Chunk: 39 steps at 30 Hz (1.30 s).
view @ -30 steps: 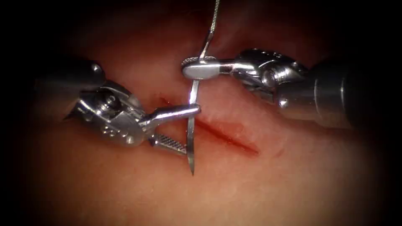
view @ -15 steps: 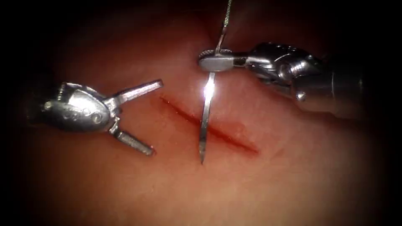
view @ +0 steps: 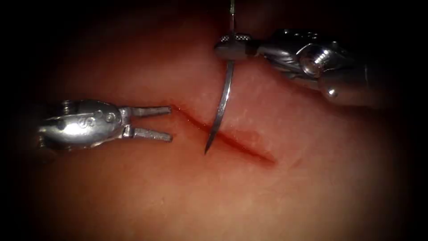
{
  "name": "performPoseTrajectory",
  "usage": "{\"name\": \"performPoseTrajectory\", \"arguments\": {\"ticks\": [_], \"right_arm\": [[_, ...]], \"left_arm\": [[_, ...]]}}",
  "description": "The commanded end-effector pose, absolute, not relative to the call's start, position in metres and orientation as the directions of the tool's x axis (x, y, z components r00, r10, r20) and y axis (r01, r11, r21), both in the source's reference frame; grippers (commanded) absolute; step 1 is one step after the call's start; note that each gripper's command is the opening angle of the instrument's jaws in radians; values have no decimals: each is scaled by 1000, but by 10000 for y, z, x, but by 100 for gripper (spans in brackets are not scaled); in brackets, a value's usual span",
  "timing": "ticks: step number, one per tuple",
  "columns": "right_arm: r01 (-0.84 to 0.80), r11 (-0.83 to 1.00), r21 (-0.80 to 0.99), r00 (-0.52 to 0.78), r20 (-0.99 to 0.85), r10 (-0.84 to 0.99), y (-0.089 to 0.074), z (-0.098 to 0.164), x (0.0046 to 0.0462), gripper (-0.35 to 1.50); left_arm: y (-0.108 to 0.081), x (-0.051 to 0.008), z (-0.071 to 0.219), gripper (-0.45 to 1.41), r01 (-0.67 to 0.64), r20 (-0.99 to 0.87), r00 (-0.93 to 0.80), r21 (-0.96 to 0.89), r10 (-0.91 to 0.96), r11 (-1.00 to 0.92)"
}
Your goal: Wound Closure
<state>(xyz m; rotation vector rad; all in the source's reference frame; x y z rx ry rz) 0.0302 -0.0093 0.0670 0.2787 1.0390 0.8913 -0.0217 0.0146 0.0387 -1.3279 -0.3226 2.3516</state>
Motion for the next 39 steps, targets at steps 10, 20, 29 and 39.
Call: {"name": "performPoseTrajectory", "arguments": {"ticks": [10,20,29,39], "right_arm": [[-517,732,444,283,-718,635,-84,679,324,-35],[-535,779,327,322,-773,546,-83,687,327,-35],[-527,821,221,369,-810,455,-71,680,336,-35],[-467,880,83,419,-856,303,-64,684,360,-35]], "left_arm": [[136,-220,423,15,-250,-734,-491,-397,469,-883],[130,-221,438,4,-245,-705,-498,-444,505,-862],[125,-221,444,2,-235,-695,-511,-454,506,-860],[119,-221,451,-1,-218,-692,-520,-460,501,-861]]}}
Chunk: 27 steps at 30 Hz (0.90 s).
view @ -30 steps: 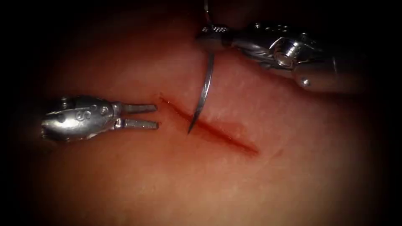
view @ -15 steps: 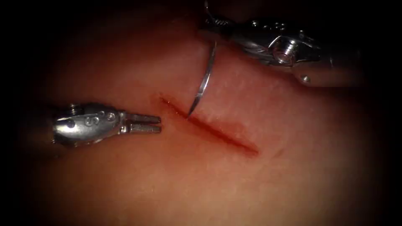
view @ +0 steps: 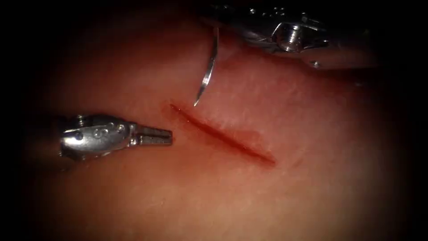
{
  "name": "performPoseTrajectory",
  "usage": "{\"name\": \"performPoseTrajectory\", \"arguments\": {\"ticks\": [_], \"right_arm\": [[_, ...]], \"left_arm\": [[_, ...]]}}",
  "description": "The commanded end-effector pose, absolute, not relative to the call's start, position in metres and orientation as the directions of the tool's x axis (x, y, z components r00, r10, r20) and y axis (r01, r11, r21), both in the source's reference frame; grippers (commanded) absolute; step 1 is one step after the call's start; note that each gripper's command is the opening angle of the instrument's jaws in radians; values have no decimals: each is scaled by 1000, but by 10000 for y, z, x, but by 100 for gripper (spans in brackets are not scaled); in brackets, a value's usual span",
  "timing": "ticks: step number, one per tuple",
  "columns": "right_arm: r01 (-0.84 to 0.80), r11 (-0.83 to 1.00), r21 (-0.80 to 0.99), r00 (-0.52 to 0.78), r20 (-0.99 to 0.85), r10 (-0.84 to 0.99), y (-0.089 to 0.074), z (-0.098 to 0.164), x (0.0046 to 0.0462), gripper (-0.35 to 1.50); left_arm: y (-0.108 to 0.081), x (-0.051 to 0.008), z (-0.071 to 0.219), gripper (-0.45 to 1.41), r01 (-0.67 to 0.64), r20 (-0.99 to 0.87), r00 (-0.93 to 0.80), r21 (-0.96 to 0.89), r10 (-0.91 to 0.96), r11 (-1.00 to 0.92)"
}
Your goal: Wound Closure
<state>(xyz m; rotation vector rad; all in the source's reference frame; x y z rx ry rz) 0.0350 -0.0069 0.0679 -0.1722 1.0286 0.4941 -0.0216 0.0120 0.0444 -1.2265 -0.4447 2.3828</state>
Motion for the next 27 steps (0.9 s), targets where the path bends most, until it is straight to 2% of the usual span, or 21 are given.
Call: {"name": "performPoseTrajectory", "arguments": {"ticks": [1,8,27], "right_arm": [[-456,889,51,432,-860,270,-64,684,363,-35],[-424,905,-42,464,-868,177,-64,685,368,-35],[-400,915,-55,481,-862,159,-77,679,370,-35]], "left_arm": [[119,-221,451,-1,-218,-692,-520,-460,501,-861],[119,-220,451,-3,-216,-692,-520,-460,500,-861],[119,-218,450,-6,-211,-693,-520,-462,499,-861]]}}
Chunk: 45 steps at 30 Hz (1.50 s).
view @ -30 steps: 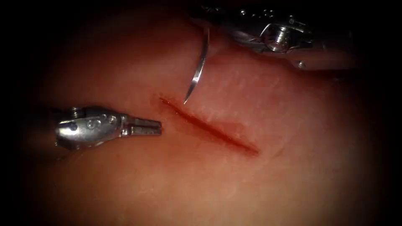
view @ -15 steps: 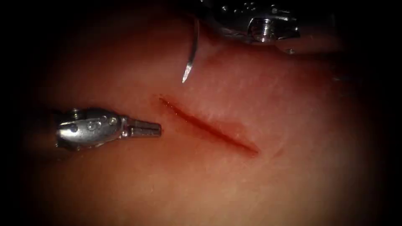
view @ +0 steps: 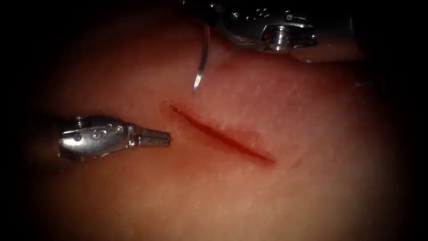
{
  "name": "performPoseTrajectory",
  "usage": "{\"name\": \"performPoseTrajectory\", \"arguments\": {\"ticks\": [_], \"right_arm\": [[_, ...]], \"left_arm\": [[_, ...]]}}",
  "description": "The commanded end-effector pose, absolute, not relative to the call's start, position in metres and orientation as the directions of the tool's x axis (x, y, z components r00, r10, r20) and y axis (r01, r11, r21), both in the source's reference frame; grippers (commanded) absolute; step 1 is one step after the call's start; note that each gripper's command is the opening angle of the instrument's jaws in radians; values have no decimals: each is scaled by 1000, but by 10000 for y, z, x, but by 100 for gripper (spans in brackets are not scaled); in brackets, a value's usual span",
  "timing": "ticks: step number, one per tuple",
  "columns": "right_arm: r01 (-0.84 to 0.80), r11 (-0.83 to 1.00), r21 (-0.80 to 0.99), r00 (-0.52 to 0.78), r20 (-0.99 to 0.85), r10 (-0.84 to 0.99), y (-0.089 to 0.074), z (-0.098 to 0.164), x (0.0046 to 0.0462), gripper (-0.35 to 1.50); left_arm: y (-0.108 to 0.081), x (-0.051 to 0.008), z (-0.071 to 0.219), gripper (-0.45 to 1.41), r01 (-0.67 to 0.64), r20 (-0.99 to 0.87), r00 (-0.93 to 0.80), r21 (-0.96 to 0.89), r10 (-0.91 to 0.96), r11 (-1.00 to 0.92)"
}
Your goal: Wound Closure
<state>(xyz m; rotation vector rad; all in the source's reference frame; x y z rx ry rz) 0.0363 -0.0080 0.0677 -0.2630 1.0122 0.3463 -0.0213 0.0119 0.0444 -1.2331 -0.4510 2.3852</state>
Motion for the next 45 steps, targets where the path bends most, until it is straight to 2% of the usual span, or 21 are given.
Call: {"name": "performPoseTrajectory", "arguments": {"ticks": [1,45], "right_arm": [[-400,915,-54,480,-862,159,-78,678,370,-35],[-367,926,-91,500,-859,114,-88,661,359,-35]], "left_arm": [[119,-218,450,-6,-211,-693,-520,-462,499,-861],[119,-217,450,-17,-200,-697,-521,-461,492,-865]]}}
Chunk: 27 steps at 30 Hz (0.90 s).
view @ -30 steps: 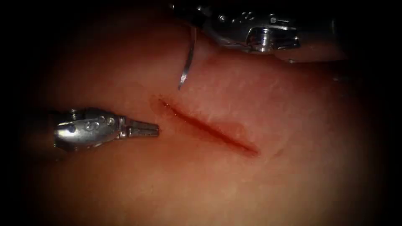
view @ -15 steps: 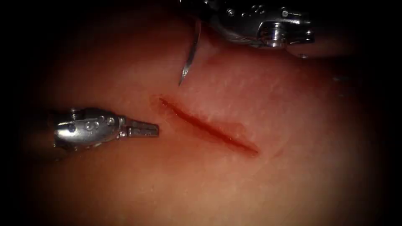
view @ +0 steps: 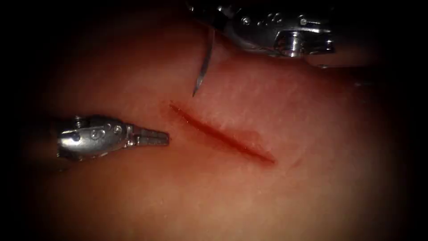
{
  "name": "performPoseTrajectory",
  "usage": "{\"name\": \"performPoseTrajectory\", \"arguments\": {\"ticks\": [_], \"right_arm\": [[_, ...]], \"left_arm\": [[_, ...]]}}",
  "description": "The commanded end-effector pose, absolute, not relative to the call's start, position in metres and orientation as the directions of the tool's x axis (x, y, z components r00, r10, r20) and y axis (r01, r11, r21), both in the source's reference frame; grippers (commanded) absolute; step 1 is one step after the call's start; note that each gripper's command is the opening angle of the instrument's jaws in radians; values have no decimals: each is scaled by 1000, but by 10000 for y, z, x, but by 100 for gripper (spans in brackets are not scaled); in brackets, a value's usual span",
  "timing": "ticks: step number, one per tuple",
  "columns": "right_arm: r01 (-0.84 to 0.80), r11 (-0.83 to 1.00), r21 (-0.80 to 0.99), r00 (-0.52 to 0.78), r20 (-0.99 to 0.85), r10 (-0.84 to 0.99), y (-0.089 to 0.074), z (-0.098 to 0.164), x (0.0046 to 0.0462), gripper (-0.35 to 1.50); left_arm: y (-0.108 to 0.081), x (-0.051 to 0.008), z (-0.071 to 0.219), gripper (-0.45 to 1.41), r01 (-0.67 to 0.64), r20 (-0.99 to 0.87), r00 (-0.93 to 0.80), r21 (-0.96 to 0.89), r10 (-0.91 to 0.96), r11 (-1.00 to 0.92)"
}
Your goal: Wound Closure
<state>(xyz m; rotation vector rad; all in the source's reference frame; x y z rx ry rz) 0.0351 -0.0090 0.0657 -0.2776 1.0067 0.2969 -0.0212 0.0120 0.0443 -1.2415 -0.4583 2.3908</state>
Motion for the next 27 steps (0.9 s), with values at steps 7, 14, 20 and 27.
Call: {"name": "performPoseTrajectory", "arguments": {"ticks": [7,14,20,27], "right_arm": [[-352,932,-91,507,-855,108,-95,666,355,-35],[-345,933,-108,512,-854,90,-95,667,356,-35],[-352,929,-117,509,-856,85,-93,667,356,-35],[-351,928,-125,510,-856,78,-94,669,358,-35]], "left_arm": [[119,-217,450,-17,-200,-697,-521,-461,492,-865],[119,-217,450,-17,-197,-700,-522,-457,487,-867],[119,-217,450,-17,-195,-700,-522,-458,487,-867],[119,-217,450,-17,-195,-700,-522,-458,487,-867]]}}
